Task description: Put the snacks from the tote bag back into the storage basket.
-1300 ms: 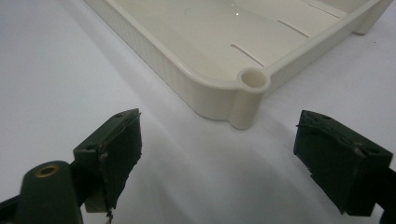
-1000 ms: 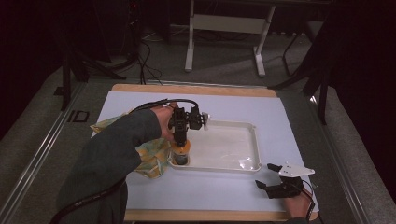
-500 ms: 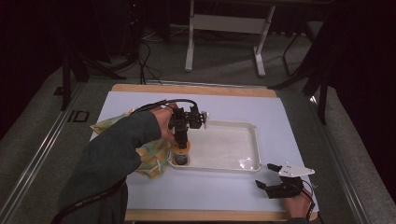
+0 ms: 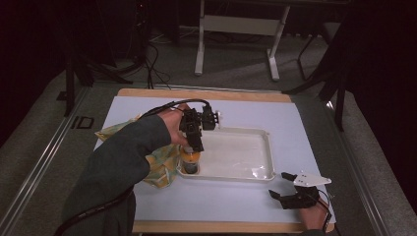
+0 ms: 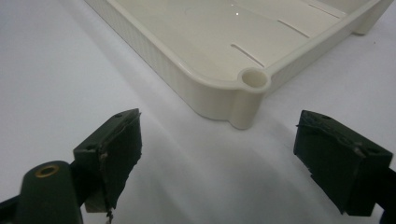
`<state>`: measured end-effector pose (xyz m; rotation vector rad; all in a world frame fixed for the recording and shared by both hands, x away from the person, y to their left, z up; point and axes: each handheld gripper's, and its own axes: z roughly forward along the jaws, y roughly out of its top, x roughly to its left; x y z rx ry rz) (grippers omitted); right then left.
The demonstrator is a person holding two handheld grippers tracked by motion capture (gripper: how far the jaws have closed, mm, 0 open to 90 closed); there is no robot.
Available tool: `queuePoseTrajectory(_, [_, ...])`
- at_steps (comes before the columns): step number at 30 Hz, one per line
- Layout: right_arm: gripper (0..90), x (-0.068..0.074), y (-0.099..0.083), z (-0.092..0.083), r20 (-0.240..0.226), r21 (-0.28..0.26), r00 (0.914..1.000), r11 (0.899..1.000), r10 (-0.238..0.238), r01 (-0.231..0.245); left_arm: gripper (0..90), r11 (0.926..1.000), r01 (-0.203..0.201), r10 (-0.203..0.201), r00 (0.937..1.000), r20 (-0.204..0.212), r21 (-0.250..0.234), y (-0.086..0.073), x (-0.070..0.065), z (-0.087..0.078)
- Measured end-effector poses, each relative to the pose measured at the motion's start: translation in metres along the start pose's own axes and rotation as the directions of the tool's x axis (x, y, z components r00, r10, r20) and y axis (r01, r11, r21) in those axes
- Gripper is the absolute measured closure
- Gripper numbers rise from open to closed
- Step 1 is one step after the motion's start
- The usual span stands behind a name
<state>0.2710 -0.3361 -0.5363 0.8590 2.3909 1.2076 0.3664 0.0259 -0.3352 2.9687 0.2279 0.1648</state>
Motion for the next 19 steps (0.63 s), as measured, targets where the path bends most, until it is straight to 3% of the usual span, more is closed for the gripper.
queuePoseTrajectory(14, [14.9, 0.000, 0.000, 0.000, 0.000, 0.001, 1.0000, 1.000, 0.001, -0.001, 48.9, 0.9949, -0.035, 0.029, 0.9981, -0.055, -0.095, -0.001, -0.008, -0.018])
queuePoseTrajectory(19, [14.8, 0.000, 0.000, 0.001, 0.000, 0.005, 1.0000, 1.000, -0.001, 0.001, 48.8, 0.9935, -0.039, 0.032, 0.9972, -0.068, -0.107, -0.003, -0.009, -0.020])
